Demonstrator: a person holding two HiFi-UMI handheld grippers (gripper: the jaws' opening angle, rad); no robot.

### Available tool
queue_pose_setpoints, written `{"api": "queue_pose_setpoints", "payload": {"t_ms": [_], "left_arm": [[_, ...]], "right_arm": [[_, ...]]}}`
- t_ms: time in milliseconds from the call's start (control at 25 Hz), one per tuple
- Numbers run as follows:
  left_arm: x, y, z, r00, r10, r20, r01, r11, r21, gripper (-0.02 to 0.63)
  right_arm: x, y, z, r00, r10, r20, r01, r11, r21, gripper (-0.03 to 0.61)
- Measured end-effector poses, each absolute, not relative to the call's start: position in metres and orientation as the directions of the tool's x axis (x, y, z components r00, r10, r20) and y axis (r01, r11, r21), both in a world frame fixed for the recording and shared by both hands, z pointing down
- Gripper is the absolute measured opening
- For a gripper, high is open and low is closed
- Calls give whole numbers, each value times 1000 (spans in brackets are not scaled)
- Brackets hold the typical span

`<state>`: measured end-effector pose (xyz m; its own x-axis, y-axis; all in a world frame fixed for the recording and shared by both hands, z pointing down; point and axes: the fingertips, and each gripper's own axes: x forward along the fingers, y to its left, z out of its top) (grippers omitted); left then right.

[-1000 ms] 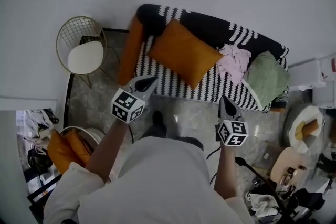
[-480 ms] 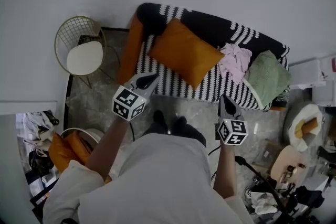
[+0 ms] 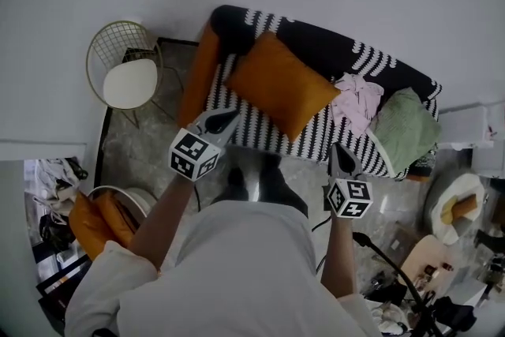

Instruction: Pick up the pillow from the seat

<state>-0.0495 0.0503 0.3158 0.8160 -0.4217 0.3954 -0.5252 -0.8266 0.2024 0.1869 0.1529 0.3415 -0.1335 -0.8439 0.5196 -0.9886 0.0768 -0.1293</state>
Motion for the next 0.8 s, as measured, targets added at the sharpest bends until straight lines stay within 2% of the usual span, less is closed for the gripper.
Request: {"api": "queue_pose_setpoints", "payload": {"t_ms": [440, 800], "left_arm": [[0, 3, 335, 777, -468, 421, -584, -787, 201, 0], [41, -26, 379, 757, -446, 476, -594, -774, 220, 0]], "right_arm": [[238, 84, 362, -225, -814, 535, -974, 168, -155, 5], [271, 43, 408, -275, -772, 573, -961, 198, -195, 5]]}}
